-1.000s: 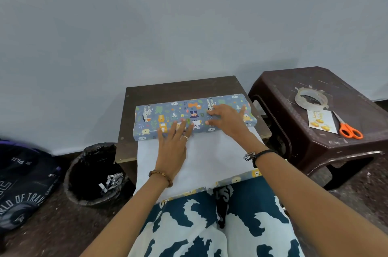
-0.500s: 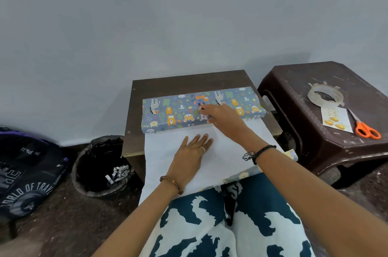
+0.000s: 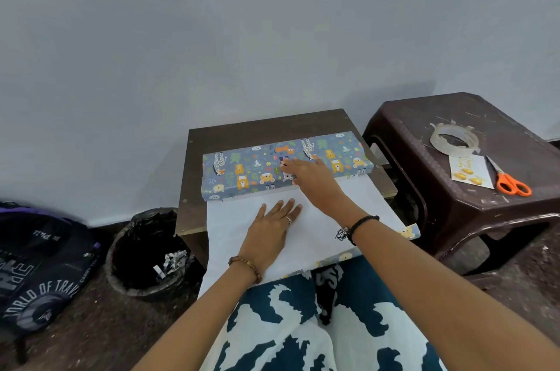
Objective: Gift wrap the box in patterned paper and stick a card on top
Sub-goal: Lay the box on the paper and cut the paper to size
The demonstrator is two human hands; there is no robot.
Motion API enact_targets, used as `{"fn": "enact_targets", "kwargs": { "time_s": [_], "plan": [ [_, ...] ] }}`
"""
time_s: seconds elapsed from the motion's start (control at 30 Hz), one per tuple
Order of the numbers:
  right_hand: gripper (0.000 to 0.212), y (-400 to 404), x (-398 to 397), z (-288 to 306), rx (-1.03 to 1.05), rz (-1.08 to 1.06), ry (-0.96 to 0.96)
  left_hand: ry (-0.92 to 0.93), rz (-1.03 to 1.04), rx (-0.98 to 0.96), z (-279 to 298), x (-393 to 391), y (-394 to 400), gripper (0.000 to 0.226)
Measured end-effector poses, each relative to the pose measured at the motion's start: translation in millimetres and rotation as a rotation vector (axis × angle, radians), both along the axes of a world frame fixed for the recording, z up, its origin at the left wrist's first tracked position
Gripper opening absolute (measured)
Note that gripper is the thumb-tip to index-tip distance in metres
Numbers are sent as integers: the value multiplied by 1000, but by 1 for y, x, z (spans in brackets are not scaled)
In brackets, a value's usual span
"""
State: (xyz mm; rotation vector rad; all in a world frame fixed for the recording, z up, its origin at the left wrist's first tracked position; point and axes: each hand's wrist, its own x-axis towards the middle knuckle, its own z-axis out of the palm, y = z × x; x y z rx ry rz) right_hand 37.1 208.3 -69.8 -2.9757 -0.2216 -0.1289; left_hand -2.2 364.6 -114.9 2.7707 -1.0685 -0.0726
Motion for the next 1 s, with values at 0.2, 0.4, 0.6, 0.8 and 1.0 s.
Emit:
{"fn": "enact_targets", "kwargs": {
  "time_s": [0.2,0.4,0.6,0.8,1.0],
  "plan": [
    [44,2,-2,1,65,-24,-21,-2,11,21,2,-2,-1,61],
    [41,3,-2,2,44,-34,-35,-22,35,76,2,-3,-2,62],
    [37,3,-3,5,71,-39,-59,-41,43,72,1,-4,-1,63],
    [34,3,-6,10,171,-41,-52,-36,72,-21,10,-6,-4,53],
    [38,1,-7,13,261,-80,-24,-264,274,-383,15,15,-13,45]
  ]
}}
